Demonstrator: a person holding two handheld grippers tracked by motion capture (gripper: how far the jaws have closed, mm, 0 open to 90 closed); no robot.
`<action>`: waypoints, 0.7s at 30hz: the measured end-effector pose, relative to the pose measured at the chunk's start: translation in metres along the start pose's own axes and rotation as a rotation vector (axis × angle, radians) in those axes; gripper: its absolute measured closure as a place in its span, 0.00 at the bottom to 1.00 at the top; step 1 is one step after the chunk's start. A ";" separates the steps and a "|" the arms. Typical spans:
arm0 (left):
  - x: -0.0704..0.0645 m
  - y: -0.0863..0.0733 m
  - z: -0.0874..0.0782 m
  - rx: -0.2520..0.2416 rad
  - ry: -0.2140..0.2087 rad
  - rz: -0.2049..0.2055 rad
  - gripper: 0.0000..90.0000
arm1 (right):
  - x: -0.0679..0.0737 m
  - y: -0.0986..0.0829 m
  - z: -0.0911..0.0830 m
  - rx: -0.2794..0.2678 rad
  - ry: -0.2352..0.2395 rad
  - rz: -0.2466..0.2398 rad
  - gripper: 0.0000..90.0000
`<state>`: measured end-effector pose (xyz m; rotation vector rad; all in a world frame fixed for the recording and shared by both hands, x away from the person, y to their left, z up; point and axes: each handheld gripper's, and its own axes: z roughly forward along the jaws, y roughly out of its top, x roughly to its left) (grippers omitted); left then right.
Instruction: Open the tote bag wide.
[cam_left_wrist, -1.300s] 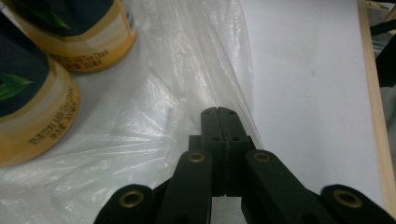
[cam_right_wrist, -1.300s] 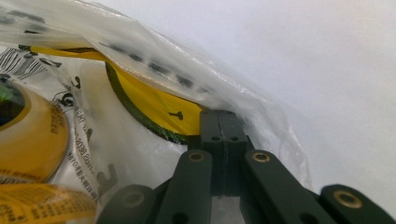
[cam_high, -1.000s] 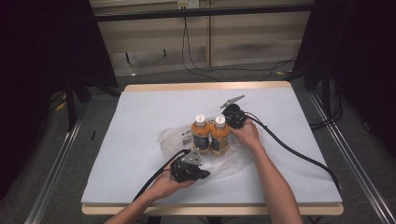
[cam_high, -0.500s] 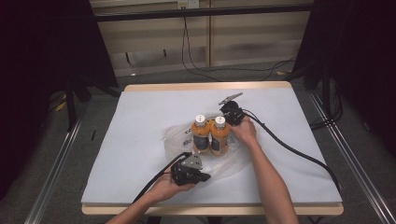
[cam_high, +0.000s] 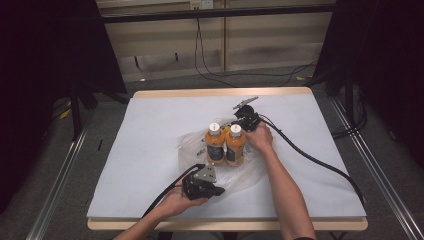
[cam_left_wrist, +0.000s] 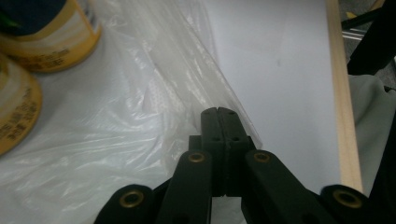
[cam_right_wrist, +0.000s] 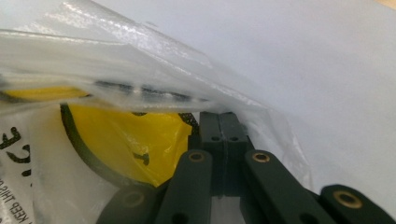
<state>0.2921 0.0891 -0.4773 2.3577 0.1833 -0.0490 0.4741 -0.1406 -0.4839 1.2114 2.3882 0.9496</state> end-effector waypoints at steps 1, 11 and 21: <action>0.000 0.000 0.000 0.000 0.000 0.000 1.00 | 0.000 0.001 0.001 0.003 -0.001 0.000 1.00; 0.016 -0.010 -0.007 -0.030 -0.028 -0.087 1.00 | -0.002 0.004 0.001 0.020 -0.007 0.032 1.00; 0.014 -0.001 -0.023 -0.116 -0.008 -0.084 0.95 | -0.004 -0.004 -0.035 -0.057 0.072 0.034 1.00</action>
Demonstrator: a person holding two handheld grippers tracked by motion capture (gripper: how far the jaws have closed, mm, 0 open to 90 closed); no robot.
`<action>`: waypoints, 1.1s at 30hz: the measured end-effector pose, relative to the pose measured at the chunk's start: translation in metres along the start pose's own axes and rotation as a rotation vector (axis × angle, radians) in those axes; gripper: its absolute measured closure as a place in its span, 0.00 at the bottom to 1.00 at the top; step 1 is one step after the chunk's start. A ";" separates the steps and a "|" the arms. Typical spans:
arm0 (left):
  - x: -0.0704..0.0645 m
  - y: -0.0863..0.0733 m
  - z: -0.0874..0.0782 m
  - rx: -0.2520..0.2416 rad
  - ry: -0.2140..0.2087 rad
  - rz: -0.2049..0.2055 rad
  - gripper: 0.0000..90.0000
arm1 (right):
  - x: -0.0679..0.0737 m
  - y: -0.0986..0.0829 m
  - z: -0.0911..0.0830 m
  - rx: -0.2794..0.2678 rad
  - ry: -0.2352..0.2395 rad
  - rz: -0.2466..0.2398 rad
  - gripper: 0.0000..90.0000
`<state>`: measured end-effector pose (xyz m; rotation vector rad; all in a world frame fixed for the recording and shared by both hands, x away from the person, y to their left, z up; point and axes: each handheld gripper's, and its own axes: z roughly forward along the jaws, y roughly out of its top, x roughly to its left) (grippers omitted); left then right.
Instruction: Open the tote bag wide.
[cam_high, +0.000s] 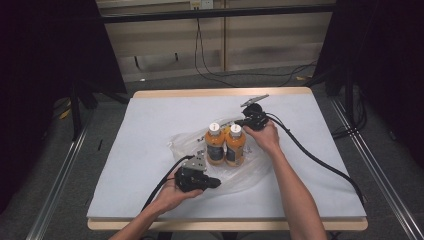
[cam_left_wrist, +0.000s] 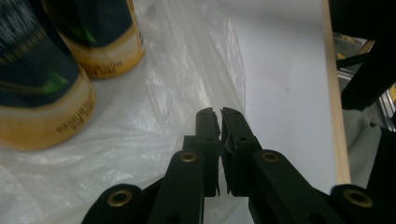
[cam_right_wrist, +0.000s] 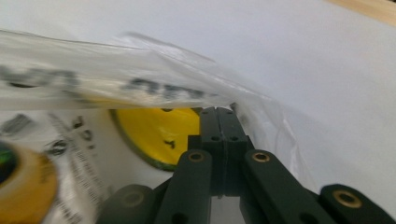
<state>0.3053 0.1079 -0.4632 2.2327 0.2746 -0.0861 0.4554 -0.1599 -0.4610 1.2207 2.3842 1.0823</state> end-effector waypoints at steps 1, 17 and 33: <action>-0.001 0.001 -0.003 -0.029 -0.003 -0.010 0.93 | 0.000 -0.001 -0.005 -0.019 0.016 -0.006 1.00; 0.003 0.000 -0.040 -0.198 0.192 -0.062 0.25 | 0.009 -0.030 -0.082 -0.252 0.062 0.006 0.56; 0.003 -0.034 -0.096 -0.268 0.322 -0.145 0.08 | 0.030 -0.091 -0.143 -0.305 -0.006 0.056 0.19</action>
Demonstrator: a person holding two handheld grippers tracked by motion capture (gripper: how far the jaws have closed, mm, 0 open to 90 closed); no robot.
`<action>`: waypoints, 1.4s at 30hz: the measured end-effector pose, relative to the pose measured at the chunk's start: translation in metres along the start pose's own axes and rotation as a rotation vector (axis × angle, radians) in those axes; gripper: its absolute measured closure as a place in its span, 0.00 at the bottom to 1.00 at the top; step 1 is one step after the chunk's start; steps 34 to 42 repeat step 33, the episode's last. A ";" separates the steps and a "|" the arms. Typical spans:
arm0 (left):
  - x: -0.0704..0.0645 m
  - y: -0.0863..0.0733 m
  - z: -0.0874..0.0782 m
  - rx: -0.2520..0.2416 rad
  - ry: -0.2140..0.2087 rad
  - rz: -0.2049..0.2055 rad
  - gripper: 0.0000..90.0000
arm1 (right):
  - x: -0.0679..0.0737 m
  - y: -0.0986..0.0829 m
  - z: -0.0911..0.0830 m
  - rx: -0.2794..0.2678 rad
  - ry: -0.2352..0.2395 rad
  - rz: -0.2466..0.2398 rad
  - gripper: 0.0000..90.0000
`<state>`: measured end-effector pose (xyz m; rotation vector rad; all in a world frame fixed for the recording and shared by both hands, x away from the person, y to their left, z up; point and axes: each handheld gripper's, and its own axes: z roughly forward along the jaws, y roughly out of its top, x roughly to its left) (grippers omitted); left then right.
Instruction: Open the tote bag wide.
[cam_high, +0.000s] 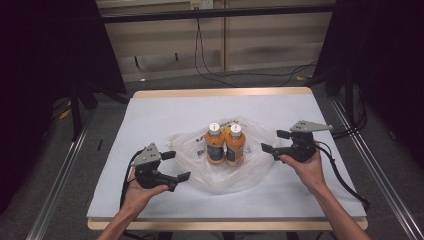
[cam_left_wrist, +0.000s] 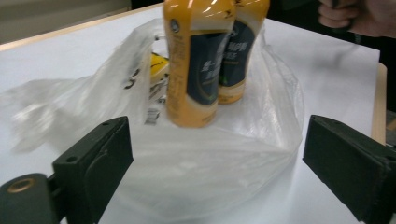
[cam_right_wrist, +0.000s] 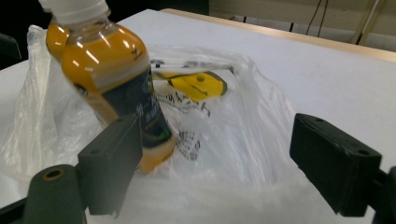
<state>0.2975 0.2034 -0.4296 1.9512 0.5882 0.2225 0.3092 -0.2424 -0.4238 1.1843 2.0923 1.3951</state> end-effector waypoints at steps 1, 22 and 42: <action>0.001 -0.003 -0.003 0.000 0.010 -0.003 0.08 | 0.001 -0.005 -0.007 -0.004 -0.014 -0.003 0.19; 0.016 -0.051 -0.051 0.035 0.140 -0.086 0.04 | 0.004 -0.070 -0.104 -0.051 -0.202 0.078 0.14; 0.026 -0.057 -0.057 0.064 0.191 -0.101 0.04 | 0.011 -0.089 -0.130 -0.057 -0.251 0.111 0.15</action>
